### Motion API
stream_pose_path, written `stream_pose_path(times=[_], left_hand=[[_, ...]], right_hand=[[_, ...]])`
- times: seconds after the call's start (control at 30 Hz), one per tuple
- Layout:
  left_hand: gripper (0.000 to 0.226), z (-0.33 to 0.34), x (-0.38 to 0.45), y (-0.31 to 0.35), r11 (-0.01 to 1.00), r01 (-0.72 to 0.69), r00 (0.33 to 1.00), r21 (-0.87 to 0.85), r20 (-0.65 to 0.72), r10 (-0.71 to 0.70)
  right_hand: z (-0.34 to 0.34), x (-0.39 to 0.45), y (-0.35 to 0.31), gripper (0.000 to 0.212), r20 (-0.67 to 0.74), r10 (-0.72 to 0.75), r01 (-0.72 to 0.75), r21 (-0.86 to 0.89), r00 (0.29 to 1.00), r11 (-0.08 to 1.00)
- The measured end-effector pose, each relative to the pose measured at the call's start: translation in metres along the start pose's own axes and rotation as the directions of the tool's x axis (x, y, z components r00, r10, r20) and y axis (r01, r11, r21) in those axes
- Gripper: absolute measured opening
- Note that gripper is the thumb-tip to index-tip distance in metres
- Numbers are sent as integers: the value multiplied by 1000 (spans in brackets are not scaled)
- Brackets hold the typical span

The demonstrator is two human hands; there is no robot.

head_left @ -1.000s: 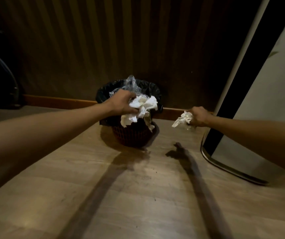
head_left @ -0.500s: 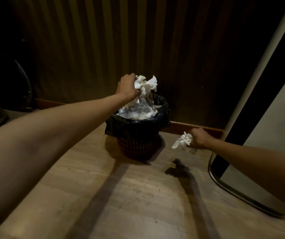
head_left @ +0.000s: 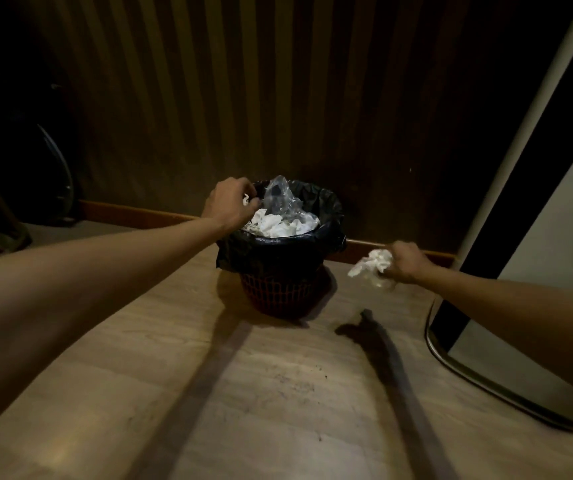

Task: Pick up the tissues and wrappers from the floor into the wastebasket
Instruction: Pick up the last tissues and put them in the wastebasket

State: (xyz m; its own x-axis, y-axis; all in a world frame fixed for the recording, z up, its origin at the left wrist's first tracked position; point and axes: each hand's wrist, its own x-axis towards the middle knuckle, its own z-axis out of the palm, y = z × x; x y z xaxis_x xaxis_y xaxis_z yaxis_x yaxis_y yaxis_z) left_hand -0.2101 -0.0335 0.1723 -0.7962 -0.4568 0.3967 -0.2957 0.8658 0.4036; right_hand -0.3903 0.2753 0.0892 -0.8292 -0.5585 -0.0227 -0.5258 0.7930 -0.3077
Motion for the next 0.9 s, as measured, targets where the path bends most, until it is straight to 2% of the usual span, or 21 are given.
stream_pose_path(times=[0.13,0.3,0.47,0.57,0.63,0.77,0.83,0.9], left_hand=[[26,-10,-23,-26,991,-8,999,136,46,2],[25,-17,-45,-44,970,14,997,241,75,-33],[27,-18,-63,-53,951,-50,986,306,170,-3],[26,-21,-70,-55,946,-74,981,314,193,13],[24,-22,-73,-54,948,-97,975,303,221,29],[17,-18,-80,-53,950,-152,951,273,304,64],[11,-12,-81,-58,952,-180,935,248,343,87],[7,-8,-82,-59,952,-208,917,224,382,110]], right_hand=[[-28,9,-43,6,-184,-14,53,206,983,977],[-50,18,-117,4,-293,-78,182,347,953,920],[-46,38,-176,21,-271,-112,212,376,956,902],[-49,45,-199,58,-131,-145,185,374,981,909],[-52,45,-207,73,-40,-168,172,348,985,922],[-54,48,-197,79,-27,-93,96,380,995,920],[-55,46,-186,79,-74,-53,77,379,996,922],[-58,44,-175,69,-145,10,55,442,989,895]])
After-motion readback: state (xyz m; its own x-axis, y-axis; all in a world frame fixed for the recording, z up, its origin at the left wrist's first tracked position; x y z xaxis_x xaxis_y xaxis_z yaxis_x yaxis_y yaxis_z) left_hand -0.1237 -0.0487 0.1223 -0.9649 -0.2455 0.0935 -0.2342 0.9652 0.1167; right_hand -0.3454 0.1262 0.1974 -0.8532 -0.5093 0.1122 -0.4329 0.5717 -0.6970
